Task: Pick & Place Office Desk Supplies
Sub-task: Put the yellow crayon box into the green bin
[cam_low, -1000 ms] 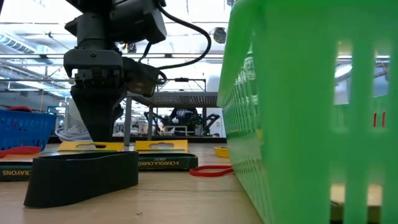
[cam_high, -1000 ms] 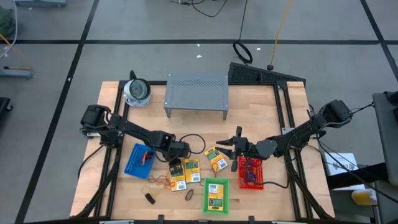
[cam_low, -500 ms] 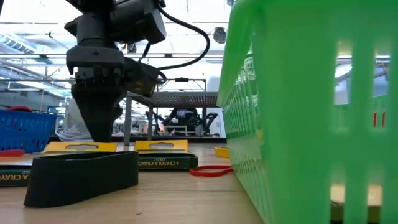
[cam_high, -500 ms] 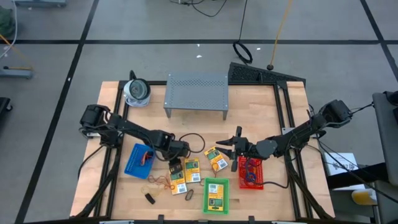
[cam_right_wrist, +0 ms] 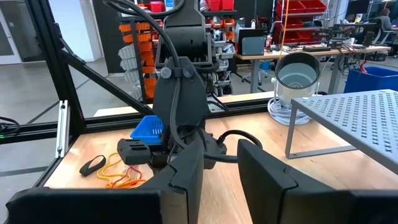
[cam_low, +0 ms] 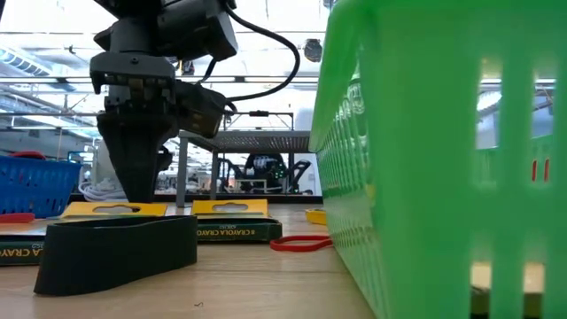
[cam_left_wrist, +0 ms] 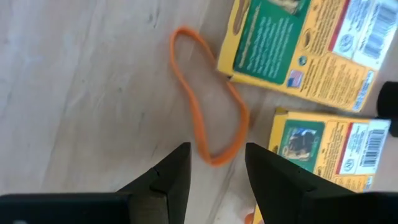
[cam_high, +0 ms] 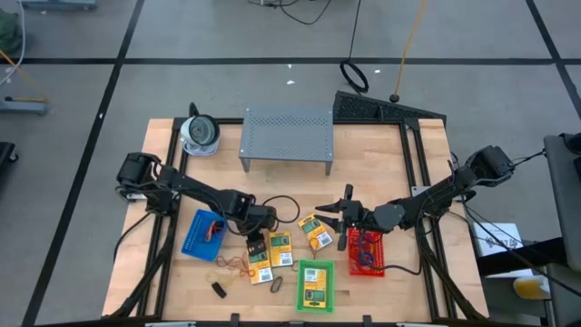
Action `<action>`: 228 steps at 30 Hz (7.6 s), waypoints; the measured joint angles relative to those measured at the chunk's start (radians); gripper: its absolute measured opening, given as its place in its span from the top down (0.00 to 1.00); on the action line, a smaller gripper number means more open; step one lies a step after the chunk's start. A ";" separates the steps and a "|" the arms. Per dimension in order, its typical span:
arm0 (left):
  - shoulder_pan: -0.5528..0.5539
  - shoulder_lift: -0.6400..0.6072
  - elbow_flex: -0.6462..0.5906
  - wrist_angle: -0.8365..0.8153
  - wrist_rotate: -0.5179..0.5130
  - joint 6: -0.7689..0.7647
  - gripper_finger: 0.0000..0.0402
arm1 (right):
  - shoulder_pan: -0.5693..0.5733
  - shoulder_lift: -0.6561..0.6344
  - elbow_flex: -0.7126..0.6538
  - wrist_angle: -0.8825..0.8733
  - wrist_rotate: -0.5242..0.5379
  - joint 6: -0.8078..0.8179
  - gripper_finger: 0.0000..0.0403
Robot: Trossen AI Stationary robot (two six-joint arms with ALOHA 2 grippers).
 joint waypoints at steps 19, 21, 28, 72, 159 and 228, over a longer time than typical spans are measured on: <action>0.003 -0.016 0.001 0.008 0.018 0.008 0.60 | 0.000 0.000 0.000 0.000 0.000 0.002 0.78; 0.010 -0.031 0.002 0.003 0.033 0.009 0.60 | 0.000 0.000 0.000 0.001 0.000 0.002 0.78; 0.023 -0.092 0.002 0.010 0.052 0.026 0.60 | 0.000 0.000 0.000 0.002 0.000 0.002 0.78; -0.037 -0.089 -0.095 0.094 0.108 -0.074 0.60 | 0.000 0.000 0.000 0.003 0.000 0.002 0.78; 0.087 0.499 0.884 -0.041 0.674 0.326 1.00 | 0.357 -0.630 -0.240 0.178 0.237 -0.420 0.78; 0.115 0.320 0.777 -0.405 0.304 0.372 0.68 | 0.388 -0.544 -0.240 0.054 0.236 -0.285 0.78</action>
